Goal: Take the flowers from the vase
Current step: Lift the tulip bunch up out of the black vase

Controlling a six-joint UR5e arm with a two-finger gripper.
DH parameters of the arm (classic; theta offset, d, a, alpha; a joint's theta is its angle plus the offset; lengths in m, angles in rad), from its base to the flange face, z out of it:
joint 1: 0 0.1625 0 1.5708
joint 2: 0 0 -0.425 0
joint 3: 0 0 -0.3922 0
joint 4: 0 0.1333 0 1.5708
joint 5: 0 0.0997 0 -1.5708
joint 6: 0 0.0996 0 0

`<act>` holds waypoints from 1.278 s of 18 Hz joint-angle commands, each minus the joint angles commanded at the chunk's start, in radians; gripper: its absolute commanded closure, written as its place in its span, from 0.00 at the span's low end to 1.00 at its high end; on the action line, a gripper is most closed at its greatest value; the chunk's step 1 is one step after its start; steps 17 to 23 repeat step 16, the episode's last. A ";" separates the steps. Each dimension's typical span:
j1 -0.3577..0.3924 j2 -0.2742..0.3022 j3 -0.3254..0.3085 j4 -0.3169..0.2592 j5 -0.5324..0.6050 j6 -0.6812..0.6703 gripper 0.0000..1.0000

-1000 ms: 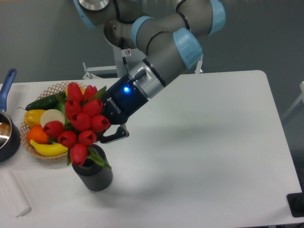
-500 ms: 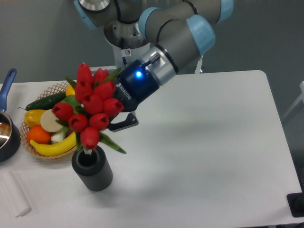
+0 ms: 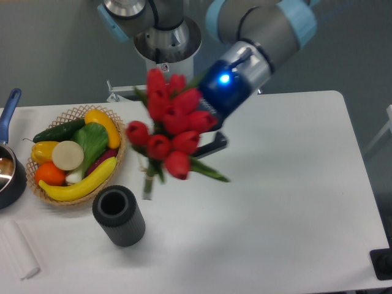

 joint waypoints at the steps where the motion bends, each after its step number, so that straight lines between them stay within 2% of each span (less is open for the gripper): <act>1: 0.014 -0.011 0.000 -0.001 0.012 0.030 0.60; 7: 0.028 -0.017 -0.003 -0.005 0.061 0.069 0.60; 23: 0.052 -0.008 -0.018 -0.006 0.058 0.063 0.60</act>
